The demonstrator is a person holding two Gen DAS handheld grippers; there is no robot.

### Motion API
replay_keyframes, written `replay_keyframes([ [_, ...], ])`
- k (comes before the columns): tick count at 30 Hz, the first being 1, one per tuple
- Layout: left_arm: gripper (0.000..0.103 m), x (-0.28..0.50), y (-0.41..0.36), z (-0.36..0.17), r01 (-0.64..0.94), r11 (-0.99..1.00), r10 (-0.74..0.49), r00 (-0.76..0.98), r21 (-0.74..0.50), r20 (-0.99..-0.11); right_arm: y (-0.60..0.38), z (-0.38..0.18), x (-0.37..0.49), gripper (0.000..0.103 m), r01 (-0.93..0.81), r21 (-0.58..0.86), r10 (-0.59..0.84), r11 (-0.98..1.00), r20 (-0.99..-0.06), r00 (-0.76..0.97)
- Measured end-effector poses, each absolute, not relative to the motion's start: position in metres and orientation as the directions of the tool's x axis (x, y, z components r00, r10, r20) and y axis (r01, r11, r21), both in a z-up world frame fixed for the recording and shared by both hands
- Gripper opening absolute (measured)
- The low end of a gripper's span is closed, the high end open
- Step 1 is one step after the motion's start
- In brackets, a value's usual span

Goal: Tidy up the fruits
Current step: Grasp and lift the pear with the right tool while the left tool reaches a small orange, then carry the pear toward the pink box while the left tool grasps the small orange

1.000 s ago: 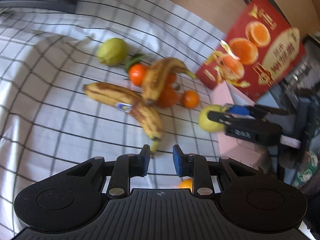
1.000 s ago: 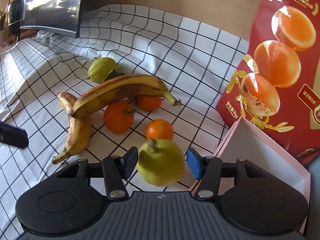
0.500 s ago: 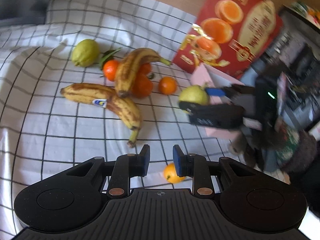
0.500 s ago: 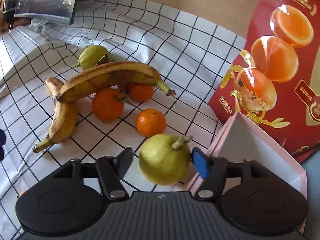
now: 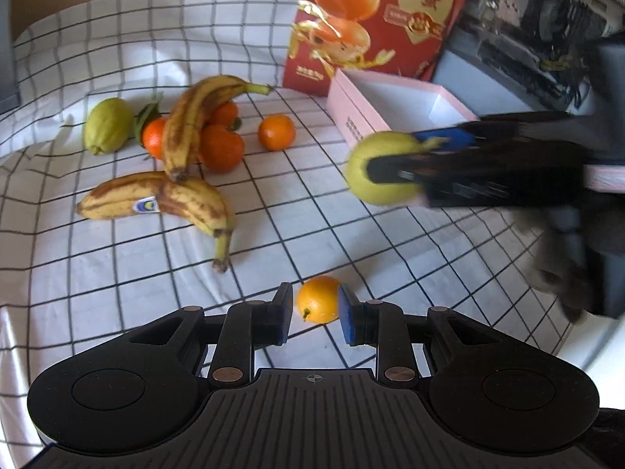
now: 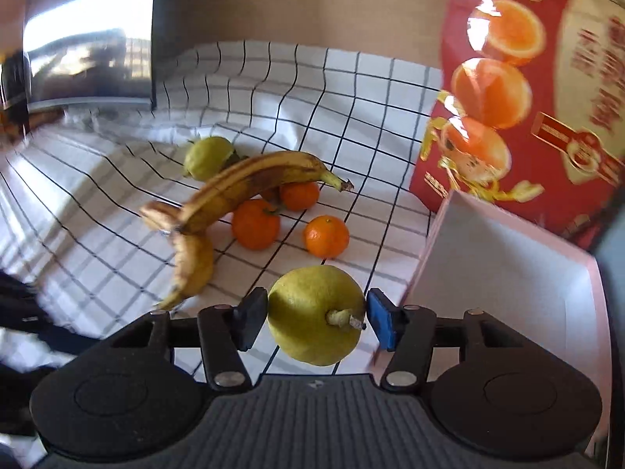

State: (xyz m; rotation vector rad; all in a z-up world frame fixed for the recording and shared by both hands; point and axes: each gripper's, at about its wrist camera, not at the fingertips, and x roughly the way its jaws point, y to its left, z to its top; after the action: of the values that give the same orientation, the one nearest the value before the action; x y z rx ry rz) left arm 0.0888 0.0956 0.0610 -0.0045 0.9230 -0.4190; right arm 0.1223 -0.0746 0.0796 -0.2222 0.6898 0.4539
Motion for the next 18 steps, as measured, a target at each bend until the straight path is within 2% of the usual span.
replay_keyframes([
  [4,0.029,0.099,0.085,0.051,0.369,0.917,-0.333,0.494,-0.153,-0.803,-0.096,0.082,0.093,0.055,-0.433,-0.03,0.303,0.901,-0.671,0.677],
  [6,0.034,0.105,0.083,0.047,0.371,0.915,-0.336,0.479,-0.159,-0.811,-0.107,0.079,0.08,0.052,-0.405,-0.036,0.275,0.914,-0.678,0.681],
  [8,0.038,0.11,0.08,0.044,0.382,0.909,-0.345,0.467,-0.167,-0.814,-0.115,0.079,0.069,0.03,-0.379,-0.046,0.252,0.924,-0.673,0.695],
  [9,0.038,0.113,0.077,0.043,0.393,0.904,-0.35,0.455,-0.168,-0.819,-0.12,0.08,0.065,0.025,-0.364,-0.054,0.237,0.93,-0.67,0.704],
  [12,0.037,0.12,0.069,0.036,0.413,0.895,-0.354,0.424,-0.17,-0.834,-0.132,0.08,0.058,0.025,-0.317,-0.066,0.197,0.946,-0.66,0.725],
  [16,0.037,0.121,0.061,0.034,0.419,0.893,-0.351,0.425,-0.162,-0.834,-0.144,0.063,0.053,0.025,-0.297,-0.006,0.216,0.955,-0.67,0.71],
  [18,0.037,0.122,0.06,0.034,0.418,0.89,-0.364,0.414,-0.181,-0.834,-0.143,0.054,0.048,0.028,-0.277,-0.028,0.19,0.961,-0.66,0.727],
])
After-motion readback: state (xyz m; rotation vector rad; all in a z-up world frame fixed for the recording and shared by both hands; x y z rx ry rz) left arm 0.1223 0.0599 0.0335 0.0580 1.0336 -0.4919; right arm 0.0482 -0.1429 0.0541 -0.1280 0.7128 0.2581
